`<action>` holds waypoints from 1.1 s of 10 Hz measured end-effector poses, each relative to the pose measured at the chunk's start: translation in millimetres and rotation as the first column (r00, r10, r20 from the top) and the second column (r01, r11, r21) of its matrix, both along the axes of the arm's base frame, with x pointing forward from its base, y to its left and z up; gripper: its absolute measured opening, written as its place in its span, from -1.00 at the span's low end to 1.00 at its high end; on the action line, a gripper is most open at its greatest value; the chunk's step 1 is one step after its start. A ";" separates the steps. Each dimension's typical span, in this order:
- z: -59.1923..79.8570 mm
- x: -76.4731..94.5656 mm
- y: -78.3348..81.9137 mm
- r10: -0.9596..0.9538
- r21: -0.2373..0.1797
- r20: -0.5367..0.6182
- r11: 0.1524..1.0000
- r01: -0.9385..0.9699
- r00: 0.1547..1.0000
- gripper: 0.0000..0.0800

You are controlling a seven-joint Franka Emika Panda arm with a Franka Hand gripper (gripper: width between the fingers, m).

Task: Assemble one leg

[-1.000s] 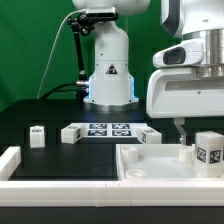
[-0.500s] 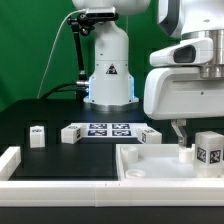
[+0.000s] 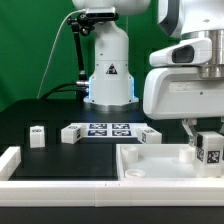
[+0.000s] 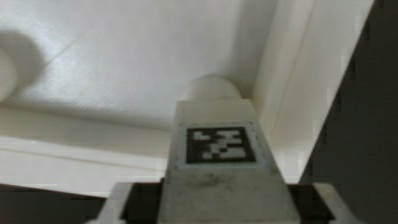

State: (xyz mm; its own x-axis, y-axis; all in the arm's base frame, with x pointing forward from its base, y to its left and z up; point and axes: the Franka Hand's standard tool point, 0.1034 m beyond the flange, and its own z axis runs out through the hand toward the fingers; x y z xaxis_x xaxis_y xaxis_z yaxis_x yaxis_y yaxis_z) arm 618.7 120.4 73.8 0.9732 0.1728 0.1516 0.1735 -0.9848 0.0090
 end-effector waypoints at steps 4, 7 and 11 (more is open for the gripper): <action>-0.2 -0.5 0.5 -0.444 0.069 -0.021 0.893 0.445 0.896 -0.28; -1.3 -0.3 -8.0 -0.677 0.100 -0.019 0.731 0.675 0.736 -0.26; -1.0 -1.9 -26.2 -0.839 0.092 -0.023 0.539 0.837 0.543 -0.20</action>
Offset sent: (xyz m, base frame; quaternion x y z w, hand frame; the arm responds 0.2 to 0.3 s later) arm -0.0094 0.0012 -0.0004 -0.0279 0.0056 0.2522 0.9673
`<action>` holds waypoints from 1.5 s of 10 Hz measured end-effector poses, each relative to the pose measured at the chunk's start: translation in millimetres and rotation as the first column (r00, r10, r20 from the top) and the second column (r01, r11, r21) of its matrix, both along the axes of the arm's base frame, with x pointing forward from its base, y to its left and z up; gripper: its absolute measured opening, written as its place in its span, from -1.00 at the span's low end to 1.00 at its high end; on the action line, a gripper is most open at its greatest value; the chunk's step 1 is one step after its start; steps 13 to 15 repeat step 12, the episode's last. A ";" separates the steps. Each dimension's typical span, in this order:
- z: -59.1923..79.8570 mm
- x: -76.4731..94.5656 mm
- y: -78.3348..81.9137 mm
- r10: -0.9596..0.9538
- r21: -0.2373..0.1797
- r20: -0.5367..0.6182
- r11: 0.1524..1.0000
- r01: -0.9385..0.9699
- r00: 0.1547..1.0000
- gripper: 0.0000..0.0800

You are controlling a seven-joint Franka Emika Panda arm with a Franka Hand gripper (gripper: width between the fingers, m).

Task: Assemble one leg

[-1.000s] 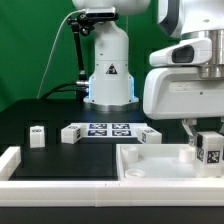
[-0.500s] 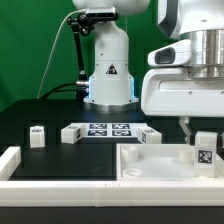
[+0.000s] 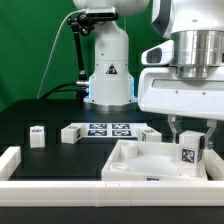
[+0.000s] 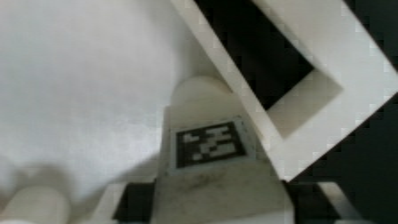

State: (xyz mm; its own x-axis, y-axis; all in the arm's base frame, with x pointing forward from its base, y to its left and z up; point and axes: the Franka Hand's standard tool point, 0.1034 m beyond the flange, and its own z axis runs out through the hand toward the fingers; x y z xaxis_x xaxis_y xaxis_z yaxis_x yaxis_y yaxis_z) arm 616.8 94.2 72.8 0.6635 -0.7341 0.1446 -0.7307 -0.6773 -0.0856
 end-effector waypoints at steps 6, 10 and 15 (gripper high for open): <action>-1.0 -0.7 -4.4 -0.017 -0.007 -0.002 1.000 0.017 1.000 0.61; -1.2 -0.8 -4.4 -0.017 -0.007 -0.002 1.000 0.017 1.000 0.62; -1.3 -0.9 -4.4 -0.017 -0.007 -0.002 1.000 0.017 1.000 0.62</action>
Offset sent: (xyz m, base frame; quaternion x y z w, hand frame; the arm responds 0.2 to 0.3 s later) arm 0.0000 0.0000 0.0000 0.0000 0.0000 0.0000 1.0000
